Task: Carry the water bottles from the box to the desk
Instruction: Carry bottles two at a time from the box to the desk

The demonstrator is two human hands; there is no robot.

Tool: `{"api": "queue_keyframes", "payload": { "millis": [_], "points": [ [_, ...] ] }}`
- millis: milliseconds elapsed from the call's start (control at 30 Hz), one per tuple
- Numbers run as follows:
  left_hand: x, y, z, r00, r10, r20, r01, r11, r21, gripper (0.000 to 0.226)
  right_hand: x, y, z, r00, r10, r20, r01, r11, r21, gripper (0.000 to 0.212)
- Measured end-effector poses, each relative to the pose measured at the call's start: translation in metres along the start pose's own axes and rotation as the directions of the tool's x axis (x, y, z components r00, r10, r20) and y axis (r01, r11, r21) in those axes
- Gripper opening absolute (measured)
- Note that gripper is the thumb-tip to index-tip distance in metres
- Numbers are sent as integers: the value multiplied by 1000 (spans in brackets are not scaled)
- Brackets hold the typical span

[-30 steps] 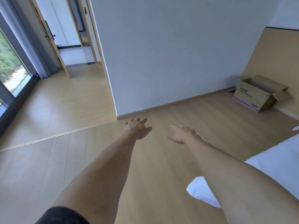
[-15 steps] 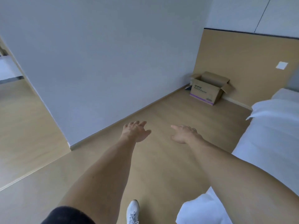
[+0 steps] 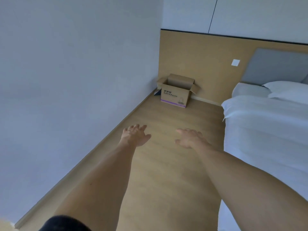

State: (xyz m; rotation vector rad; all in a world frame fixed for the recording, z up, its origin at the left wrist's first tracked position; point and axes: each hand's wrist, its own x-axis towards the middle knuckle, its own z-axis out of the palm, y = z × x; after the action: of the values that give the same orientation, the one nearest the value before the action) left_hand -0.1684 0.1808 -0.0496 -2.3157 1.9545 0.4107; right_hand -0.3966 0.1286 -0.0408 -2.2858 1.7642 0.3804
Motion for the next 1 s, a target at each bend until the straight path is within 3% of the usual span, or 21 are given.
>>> {"api": "queue_keyframes", "payload": {
  "millis": [433, 767, 1000],
  "points": [
    [238, 3, -35, 997, 79, 15, -80, 994, 75, 65, 229, 9, -39, 998, 58, 21, -59, 995, 81, 66],
    [447, 27, -101, 996, 89, 15, -90, 995, 44, 64, 419, 45, -131, 997, 31, 76, -40, 992, 124, 71],
    [587, 53, -116, 989, 145, 31, -146, 989, 23, 64, 527, 77, -162, 990, 106, 92, -122, 974, 190, 70]
  ]
}}
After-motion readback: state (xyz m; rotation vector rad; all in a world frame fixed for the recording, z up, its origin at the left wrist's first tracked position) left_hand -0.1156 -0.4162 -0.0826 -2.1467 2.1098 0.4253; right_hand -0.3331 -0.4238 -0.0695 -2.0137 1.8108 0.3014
